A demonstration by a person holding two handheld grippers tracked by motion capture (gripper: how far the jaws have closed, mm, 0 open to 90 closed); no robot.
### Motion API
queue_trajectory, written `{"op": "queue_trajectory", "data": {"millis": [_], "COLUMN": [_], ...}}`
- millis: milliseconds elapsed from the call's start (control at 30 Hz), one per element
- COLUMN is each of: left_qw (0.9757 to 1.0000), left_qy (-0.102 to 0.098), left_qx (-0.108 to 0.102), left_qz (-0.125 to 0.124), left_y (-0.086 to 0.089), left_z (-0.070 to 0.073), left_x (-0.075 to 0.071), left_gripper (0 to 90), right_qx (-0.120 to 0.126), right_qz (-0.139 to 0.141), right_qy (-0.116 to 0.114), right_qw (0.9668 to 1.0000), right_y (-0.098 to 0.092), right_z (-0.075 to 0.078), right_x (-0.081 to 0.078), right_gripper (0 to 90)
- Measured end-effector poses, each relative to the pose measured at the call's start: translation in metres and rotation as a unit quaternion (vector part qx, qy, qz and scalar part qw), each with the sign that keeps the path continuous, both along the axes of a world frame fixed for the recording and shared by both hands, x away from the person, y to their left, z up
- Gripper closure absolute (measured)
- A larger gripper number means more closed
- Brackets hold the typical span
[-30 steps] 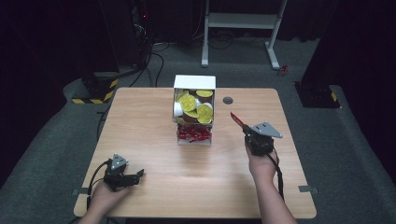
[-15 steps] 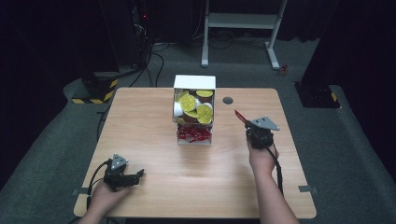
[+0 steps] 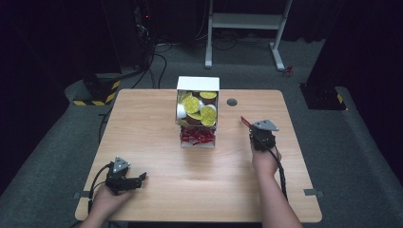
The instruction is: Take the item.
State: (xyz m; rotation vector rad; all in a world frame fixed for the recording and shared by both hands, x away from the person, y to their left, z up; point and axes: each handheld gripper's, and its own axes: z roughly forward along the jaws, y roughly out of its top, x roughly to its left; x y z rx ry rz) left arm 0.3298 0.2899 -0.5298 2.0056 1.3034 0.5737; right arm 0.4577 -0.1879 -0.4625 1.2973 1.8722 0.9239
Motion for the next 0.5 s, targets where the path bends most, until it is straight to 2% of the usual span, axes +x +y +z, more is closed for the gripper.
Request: {"op": "queue_trajectory", "data": {"millis": [233, 300, 500], "left_qw": [1.0000, 1.0000, 1.0000], "left_qy": [0.000, 0.000, 0.000], "left_qx": [0.000, 0.000, 0.000], "left_qz": [0.000, 0.000, 0.000], "left_y": [0.000, 0.000, 0.000], "left_z": [0.000, 0.000, 0.000], "left_x": [0.000, 0.000, 0.000], "left_gripper": [14.6, 14.6, 14.6], "right_qx": [0.009, 0.015, 0.010], "right_qz": [-0.004, -0.006, 0.000], "right_qy": [0.010, 0.018, 0.041], "right_qw": [0.9999, 0.9997, 0.9991], "right_y": [-0.003, -0.002, 0.000], "right_z": [-0.015, -0.019, -0.035], "right_x": [0.001, 0.000, 0.001], "right_gripper": [88.8, 88.5, 87.7]}}
